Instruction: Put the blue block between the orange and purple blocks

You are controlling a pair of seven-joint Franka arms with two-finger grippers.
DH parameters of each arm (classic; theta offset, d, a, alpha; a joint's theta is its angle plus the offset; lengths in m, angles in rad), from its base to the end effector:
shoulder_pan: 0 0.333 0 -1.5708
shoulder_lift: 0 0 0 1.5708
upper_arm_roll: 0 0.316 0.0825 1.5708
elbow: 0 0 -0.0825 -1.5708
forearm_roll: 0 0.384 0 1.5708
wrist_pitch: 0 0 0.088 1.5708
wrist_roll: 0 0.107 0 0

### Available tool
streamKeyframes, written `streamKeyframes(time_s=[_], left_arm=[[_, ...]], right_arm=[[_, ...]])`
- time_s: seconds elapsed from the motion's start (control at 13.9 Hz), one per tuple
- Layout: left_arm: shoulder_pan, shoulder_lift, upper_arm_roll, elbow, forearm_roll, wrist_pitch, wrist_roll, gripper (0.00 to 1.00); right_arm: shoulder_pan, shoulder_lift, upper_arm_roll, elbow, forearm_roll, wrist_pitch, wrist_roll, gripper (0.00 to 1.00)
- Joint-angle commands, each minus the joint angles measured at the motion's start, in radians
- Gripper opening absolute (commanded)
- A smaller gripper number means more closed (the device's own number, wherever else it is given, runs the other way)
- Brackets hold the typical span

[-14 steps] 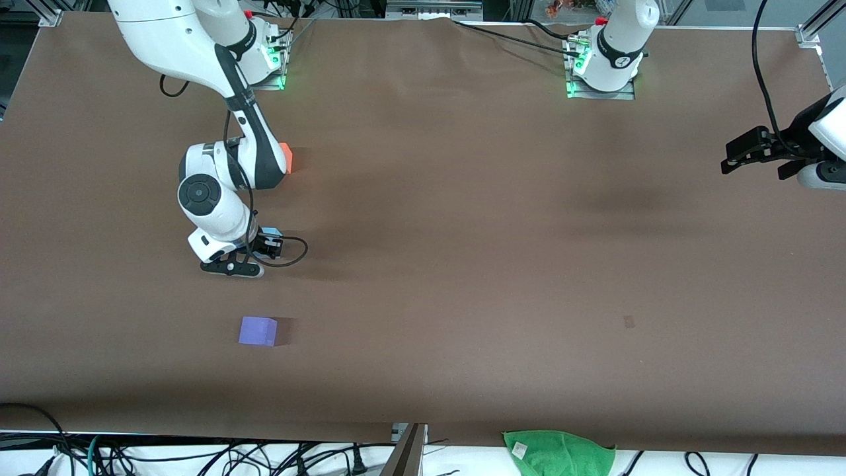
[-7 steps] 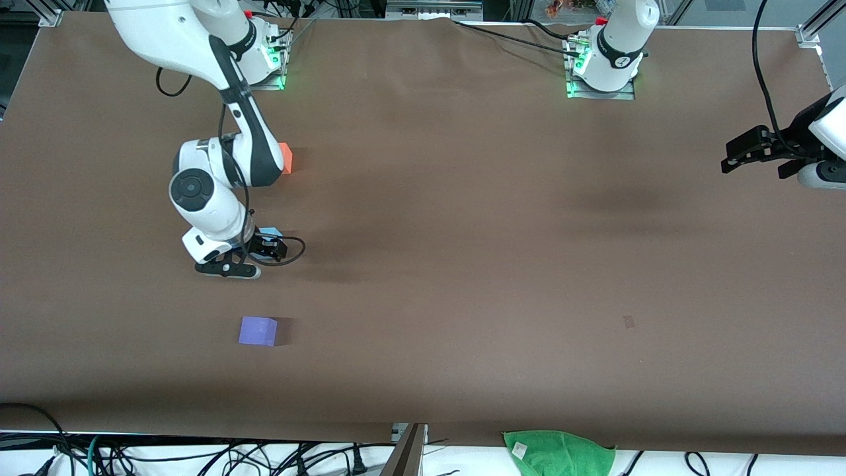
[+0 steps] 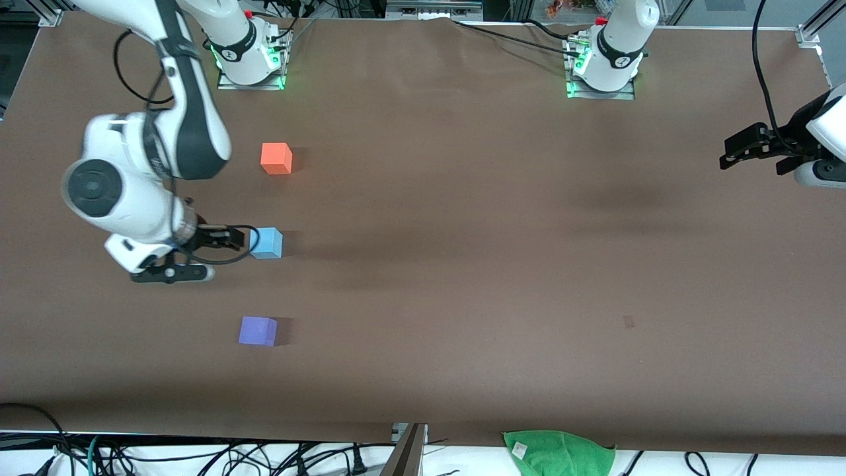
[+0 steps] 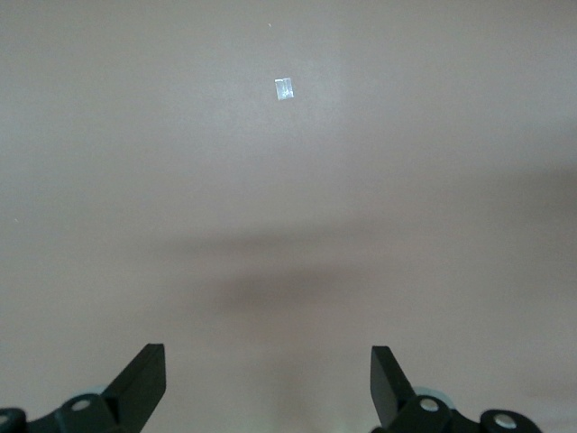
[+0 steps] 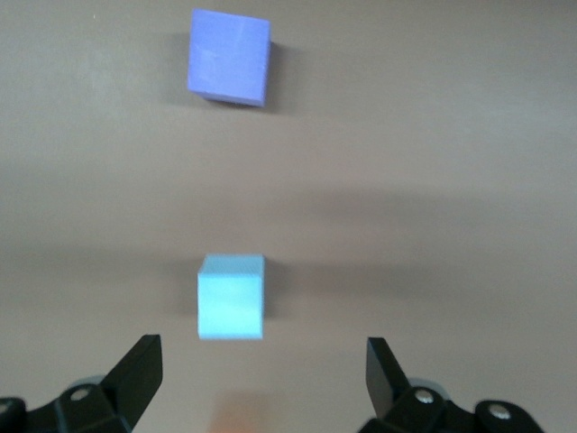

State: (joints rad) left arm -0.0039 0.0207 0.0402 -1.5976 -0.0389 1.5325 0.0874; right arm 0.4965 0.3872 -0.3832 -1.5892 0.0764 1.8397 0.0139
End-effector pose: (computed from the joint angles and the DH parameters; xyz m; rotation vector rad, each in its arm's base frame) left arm 0.5548 0.0156 0.5973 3.0946 -0.0788 -0.1290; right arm 0.6430 0.1083 0.4160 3.0570 0.1424 -0.1585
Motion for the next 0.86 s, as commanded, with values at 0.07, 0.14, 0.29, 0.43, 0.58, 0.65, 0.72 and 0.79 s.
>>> streamKeyframes(time_s=[0.07,0.14,0.29,0.43,0.58,0.65,0.72,0.79], left_arm=[[-0.007,0.008,0.001,0.03,0.016,-0.018,-0.018,1.0],[-0.007,0.008,0.001,0.03,0.014,-0.015,-0.021,1.0],[-0.008,0.008,0.0,0.03,0.016,-0.009,-0.038,1.0],[-0.007,0.008,0.0,0.03,0.016,-0.011,-0.038,1.0],[-0.007,0.008,0.0,0.03,0.016,-0.011,-0.038,1.0],[-0.008,0.01,0.0,0.03,0.014,-0.009,-0.038,1.0],[-0.008,0.011,0.0,0.03,0.014,-0.009,-0.038,1.0],[-0.007,0.01,0.0,0.03,0.016,-0.009,-0.038,1.0]], right_arm=[[-0.003,0.015,-0.054,0.214,0.02,-0.254,-0.094,1.0],[-0.009,0.013,-0.071,0.25,0.022,-0.299,-0.095,1.0],[-0.022,-0.001,-0.072,0.297,0.019,-0.368,-0.094,1.0],[-0.062,-0.056,-0.039,0.298,0.019,-0.376,-0.084,1.0],[-0.172,-0.121,0.097,0.269,0.01,-0.428,-0.086,1.0],[-0.255,-0.152,0.194,0.253,0.002,-0.441,-0.086,1.0],[-0.326,-0.174,0.272,0.226,-0.007,-0.439,-0.084,1.0],[-0.367,-0.197,0.321,0.189,-0.033,-0.432,-0.087,1.0]])
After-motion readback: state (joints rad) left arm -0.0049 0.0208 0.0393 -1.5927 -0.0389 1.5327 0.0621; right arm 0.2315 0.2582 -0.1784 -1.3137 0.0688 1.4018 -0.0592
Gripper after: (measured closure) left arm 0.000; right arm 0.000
